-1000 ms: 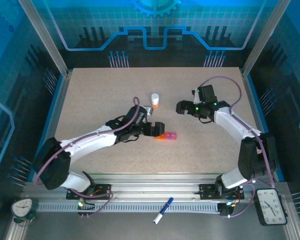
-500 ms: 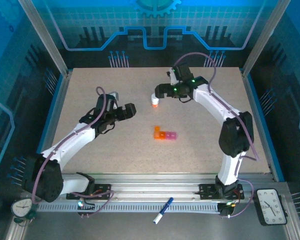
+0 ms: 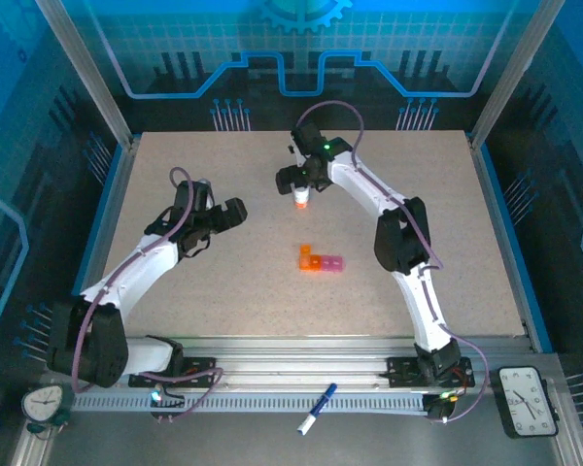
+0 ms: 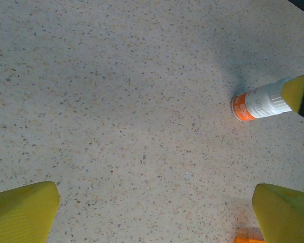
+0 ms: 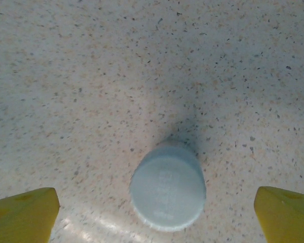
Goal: Sort the pills into containers
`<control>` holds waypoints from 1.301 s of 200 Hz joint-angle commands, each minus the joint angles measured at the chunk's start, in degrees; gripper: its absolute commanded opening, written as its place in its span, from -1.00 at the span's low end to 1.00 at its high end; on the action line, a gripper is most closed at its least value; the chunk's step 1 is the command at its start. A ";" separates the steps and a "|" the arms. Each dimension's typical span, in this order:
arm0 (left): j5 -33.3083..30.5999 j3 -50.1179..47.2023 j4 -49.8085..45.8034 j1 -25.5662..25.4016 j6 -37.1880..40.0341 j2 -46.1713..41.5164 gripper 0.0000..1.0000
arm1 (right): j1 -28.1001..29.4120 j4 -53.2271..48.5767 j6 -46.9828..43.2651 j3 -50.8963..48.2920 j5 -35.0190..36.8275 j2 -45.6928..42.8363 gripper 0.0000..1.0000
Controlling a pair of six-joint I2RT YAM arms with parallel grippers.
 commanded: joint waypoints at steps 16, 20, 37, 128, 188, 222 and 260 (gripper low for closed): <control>2.75 -0.88 -1.02 0.74 1.96 1.24 0.98 | 0.36 -4.59 -1.07 5.38 1.00 4.88 0.95; 2.89 -0.87 -0.93 0.75 2.03 1.34 0.98 | 0.41 -4.51 -1.09 5.38 0.88 5.06 0.93; 3.84 -0.62 -0.83 0.74 2.07 1.63 0.98 | 0.39 -4.12 -1.04 5.08 0.24 5.63 0.83; 6.61 -0.64 0.03 0.78 2.15 1.95 0.98 | 0.10 -1.86 -0.30 1.06 -0.54 3.62 0.55; 7.49 -1.09 0.53 0.76 2.13 1.59 0.98 | -0.33 -1.07 -0.01 -0.68 -0.63 1.75 0.36; 8.15 -1.31 0.57 0.76 2.12 1.45 0.98 | -0.42 -1.18 0.13 -0.68 -0.52 0.95 0.45; 8.70 -1.46 0.87 0.74 1.90 1.51 0.98 | -0.60 -0.90 0.16 -0.68 -0.58 -0.12 0.43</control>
